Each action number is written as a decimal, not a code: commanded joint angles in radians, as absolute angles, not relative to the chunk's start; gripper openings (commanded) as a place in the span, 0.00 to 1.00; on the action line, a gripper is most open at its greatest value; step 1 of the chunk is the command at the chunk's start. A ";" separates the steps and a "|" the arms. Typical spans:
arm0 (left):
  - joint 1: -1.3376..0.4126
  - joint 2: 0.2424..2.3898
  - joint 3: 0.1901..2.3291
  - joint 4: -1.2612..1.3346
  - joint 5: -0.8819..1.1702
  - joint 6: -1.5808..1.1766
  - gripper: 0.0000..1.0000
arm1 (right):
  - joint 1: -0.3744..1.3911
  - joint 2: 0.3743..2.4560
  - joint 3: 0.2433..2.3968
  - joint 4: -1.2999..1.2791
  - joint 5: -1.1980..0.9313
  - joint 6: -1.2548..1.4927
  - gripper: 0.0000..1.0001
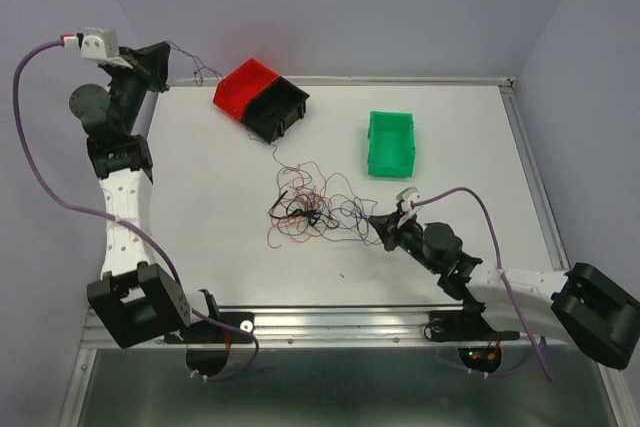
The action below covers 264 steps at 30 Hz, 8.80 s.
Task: Untangle the cables
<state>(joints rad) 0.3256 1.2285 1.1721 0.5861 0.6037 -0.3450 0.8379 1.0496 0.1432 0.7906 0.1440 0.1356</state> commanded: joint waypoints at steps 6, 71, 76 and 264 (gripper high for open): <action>0.204 1.505 1.510 0.664 0.488 -0.331 0.00 | 0.836 1.066 0.183 0.893 0.129 0.112 0.01; 0.184 2.204 2.031 1.029 0.413 -0.005 0.00 | 0.838 1.078 0.192 0.940 0.037 0.084 0.00; 0.184 2.229 2.000 1.051 0.422 0.054 0.00 | 0.836 1.066 0.187 0.940 0.025 0.087 0.00; -0.482 1.057 0.744 0.031 1.062 0.865 0.78 | 0.844 1.267 0.364 0.933 -0.107 0.275 0.00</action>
<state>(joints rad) -0.4629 1.0969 0.7769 -0.0517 1.0214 0.8230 0.8383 1.2869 0.3065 0.8974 -0.0666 0.2623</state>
